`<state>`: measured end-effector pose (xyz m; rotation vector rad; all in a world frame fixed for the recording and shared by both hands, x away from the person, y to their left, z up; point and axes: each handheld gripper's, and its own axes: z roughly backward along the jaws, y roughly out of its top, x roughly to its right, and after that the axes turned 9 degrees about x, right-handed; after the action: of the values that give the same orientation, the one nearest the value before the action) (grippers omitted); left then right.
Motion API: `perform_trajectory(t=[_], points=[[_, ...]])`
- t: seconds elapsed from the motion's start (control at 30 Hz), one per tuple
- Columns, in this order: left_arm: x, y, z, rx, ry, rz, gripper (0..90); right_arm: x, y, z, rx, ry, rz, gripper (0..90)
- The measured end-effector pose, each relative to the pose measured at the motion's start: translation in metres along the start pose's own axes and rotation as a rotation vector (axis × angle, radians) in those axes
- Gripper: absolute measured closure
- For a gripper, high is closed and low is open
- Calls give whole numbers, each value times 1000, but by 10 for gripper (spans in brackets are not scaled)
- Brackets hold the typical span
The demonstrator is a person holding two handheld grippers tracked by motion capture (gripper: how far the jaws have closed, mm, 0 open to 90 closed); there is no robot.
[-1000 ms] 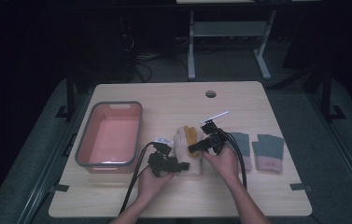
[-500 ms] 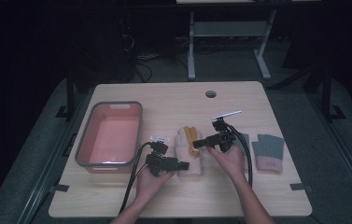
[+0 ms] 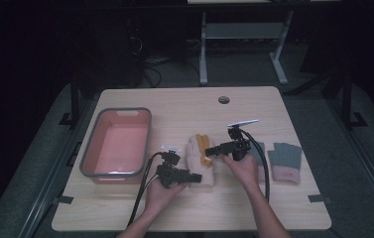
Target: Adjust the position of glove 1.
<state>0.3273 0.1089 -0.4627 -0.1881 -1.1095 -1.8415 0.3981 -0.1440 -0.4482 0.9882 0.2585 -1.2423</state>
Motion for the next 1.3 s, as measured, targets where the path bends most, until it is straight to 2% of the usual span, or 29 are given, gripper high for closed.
perform_trajectory(t=[0.03,0.13,0.27,0.5,0.6,0.67,0.7,0.9,1.0,1.1,1.17,1.3], points=[[0,0,0,2,-2,2,344,0,-1,0,-20,17,0,346],[0,0,0,0,-1,4,342,-1,-3,-2,-50,26,7,341],[-1,1,0,2,-7,19,339,-4,-7,-5,-69,56,3,333],[-1,2,-2,6,-4,20,363,-2,-14,-8,-106,44,0,328],[-1,3,-2,0,-3,18,373,-4,-18,-15,-134,44,7,337],[-2,4,-2,-12,0,3,380,-5,-18,-16,-136,43,12,354],[-2,4,-2,-18,2,-3,396,-6,-19,-18,-129,40,15,392],[-4,7,-4,-32,2,1,449,-9,-21,-20,-133,28,24,485],[-6,8,-5,-32,-5,15,493,-8,-24,-20,-118,35,22,530],[-9,9,-8,-32,-29,48,551,-6,-27,-20,-100,43,14,564],[-11,9,-8,-32,-42,56,616,-7,-28,-20,-91,41,24,593],[-11,11,-8,-23,-52,47,653,-8,-28,-19,-79,38,32,612]])
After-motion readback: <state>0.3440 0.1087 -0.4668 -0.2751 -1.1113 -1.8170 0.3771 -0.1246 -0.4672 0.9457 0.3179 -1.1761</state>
